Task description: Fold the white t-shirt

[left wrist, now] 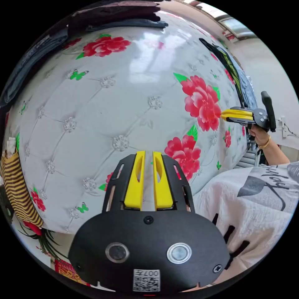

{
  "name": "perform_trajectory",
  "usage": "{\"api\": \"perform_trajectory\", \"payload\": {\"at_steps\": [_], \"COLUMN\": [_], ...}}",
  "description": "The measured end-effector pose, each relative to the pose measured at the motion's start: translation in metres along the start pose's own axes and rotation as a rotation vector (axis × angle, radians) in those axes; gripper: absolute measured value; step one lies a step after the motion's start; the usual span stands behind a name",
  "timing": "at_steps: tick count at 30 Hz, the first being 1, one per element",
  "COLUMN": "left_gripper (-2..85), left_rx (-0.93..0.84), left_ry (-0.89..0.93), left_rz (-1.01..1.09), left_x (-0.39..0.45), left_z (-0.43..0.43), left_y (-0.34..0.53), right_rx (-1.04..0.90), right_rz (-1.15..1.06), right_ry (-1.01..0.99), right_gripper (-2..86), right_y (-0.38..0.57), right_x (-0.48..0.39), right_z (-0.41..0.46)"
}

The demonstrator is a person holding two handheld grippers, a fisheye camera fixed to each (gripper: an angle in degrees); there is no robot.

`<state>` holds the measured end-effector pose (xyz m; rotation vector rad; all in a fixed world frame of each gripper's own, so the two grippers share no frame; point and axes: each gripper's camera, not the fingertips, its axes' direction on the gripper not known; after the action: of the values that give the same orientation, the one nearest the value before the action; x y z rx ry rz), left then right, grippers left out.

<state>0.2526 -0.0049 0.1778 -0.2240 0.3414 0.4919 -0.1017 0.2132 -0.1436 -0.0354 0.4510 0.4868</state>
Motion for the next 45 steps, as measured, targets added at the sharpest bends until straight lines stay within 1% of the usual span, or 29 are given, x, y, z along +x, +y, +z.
{"api": "perform_trajectory", "payload": {"at_steps": [1, 2, 3, 5, 8, 9, 11, 13, 14, 16, 17, 19, 20, 22, 24, 27, 28, 30, 32, 35, 36, 38, 39, 40, 42, 45], "left_gripper": [4.7, 4.6, 4.4, 4.1, 3.9, 3.9, 3.8, 3.7, 3.7, 3.5, 3.4, 3.1, 2.7, 1.8, -0.2, -0.8, -0.8, -0.9, -1.0, -1.0, -1.0, -1.0, -1.0, -1.0, -1.0, -1.0], "left_rx": [-0.008, -0.004, -0.007, -0.037, -0.056, -0.057, -0.055, -0.05, -0.048, -0.046, -0.048, -0.049, -0.048, -0.036, 0.007, 0.082, 0.097, 0.145, 0.165, 0.133, 0.119, 0.127, 0.139, 0.144, 0.164, 0.188], "left_ry": [-0.012, -0.056, -0.142, -0.216, -0.264, -0.276, -0.281, -0.276, -0.271, -0.272, -0.279, -0.29, -0.293, -0.266, -0.198, -0.082, -0.055, 0.008, 0.005, -0.012, -0.006, -0.007, 0.0, 0.006, 0.015, 0.03], "left_rz": [0.008, 0.007, 0.01, 0.047, 0.067, 0.079, 0.074, 0.051, 0.03, 0.003, -0.01, -0.037, -0.063, -0.15, -0.312, -0.446, -0.459, -0.493, -0.507, -0.507, -0.509, -0.521, -0.527, -0.529, -0.532, -0.507], "left_x": [0.009, 0.024, 0.038, 0.054, 0.068, 0.072, 0.074, 0.074, 0.074, 0.074, 0.075, 0.077, 0.076, 0.07, 0.055, 0.05, 0.052, 0.066, 0.08, 0.096, 0.1, 0.104, 0.105, 0.105, 0.106, 0.105], "left_z": [0.003, 0.007, 0.007, 0.009, 0.01, 0.009, 0.008, 0.006, 0.004, 0.002, 0.001, -0.001, -0.002, -0.006, -0.014, -0.018, -0.018, -0.016, -0.015, -0.009, -0.008, -0.01, -0.013, -0.015, -0.021, -0.03], "left_y": [0.0, -0.002, -0.005, -0.012, -0.018, -0.019, -0.02, -0.021, -0.022, -0.022, -0.023, -0.023, -0.023, -0.022, -0.013, 0.005, 0.009, 0.025, 0.037, 0.054, 0.062, 0.074, 0.083, 0.087, 0.101, 0.114], "right_rx": [0.023, 0.057, 0.087, 0.101, 0.158, 0.16, 0.195, 0.325, 0.356, 0.466, 0.483, 0.544, 0.556, 0.565, 0.544, 0.522, 0.517, 0.501, 0.472, 0.47, 0.47, 0.549, 0.647, 0.713, 0.765, 0.916], "right_rz": [0.029, 0.038, 0.053, 0.071, 0.1, 0.148, 0.239, 0.4, 0.456, 0.703, 0.772, 1.04, 1.101, 1.302, 1.394, 1.504, 1.534, 1.549, 1.541, 1.544, 1.576, 1.559, 1.532, 1.495, 1.439, 1.34], "right_ry": [-0.006, 0.007, 0.027, 0.017, -0.103, -0.144, -0.134, -0.069, -0.046, 0.05, 0.075, 0.172, 0.197, 0.294, 0.324, 0.292, 0.268, 0.221, 0.143, 0.002, -0.042, -0.088, -0.101, -0.094, -0.06, 0.014], "right_gripper": [1.3, 1.2, 1.2, 1.5, 2.8, 3.3, 4.0, 4.9, 5.1, 6.0, 6.2, 6.7, 6.8, 7.2, 7.6, 7.7, 7.6, 7.1, 6.1, 3.9, 3.0, 1.7, 1.0, 0.5, 0.2, -0.1], "right_y": [0.007, 0.009, 0.014, 0.017, 0.03, 0.037, 0.056, 0.104, 0.12, 0.194, 0.215, 0.3, 0.322, 0.397, 0.439, 0.488, 0.5, 0.511, 0.516, 0.531, 0.542, 0.556, 0.565, 0.569, 0.571, 0.572], "right_x": [-0.005, -0.008, -0.012, -0.014, -0.006, 0.002, 0.02, 0.059, 0.072, 0.13, 0.144, 0.196, 0.206, 0.242, 0.264, 0.294, 0.304, 0.317, 0.331, 0.344, 0.346, 0.342, 0.335, 0.325, 0.31, 0.277], "right_z": [0.004, 0.003, 0.004, 0.004, 0.002, -0.001, -0.01, -0.033, -0.04, -0.063, -0.068, -0.085, -0.089, -0.099, -0.1, -0.09, -0.083, -0.071, -0.054, -0.038, -0.037, -0.044, -0.055, -0.064, -0.078, -0.112]}}
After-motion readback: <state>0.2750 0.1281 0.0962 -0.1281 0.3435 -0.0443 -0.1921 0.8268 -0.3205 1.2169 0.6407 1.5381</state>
